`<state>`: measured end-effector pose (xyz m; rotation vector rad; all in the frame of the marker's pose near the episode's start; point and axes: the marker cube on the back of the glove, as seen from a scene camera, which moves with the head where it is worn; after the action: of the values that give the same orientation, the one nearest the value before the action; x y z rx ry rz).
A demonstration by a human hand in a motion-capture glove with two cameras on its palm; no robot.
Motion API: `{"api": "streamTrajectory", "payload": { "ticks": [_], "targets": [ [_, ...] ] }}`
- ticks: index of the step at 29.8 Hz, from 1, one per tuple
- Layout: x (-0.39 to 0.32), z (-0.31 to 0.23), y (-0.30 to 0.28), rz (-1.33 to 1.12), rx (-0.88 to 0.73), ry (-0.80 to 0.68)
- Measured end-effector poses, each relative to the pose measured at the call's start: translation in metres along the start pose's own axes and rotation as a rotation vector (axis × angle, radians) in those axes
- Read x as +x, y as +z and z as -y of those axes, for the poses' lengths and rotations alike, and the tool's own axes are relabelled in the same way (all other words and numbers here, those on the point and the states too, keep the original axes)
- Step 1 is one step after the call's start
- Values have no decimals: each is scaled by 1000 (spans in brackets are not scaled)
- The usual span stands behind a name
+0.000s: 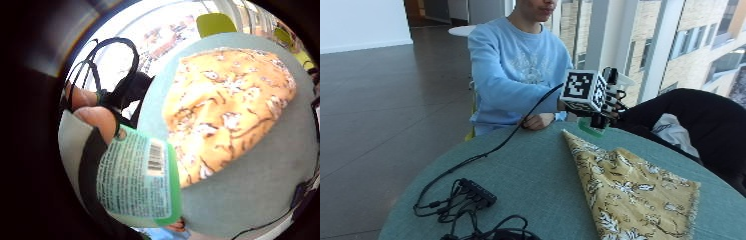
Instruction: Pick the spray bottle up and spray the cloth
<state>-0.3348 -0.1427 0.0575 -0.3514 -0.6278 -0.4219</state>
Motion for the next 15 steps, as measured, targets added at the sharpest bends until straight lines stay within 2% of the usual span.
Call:
{"api": "streamTrajectory", "payload": {
  "ticks": [8, 15],
  "targets": [
    [-14, 14, 85, 223, 9, -141],
    [-11, 19, 136, 281, -23, -176]
  ]
}}
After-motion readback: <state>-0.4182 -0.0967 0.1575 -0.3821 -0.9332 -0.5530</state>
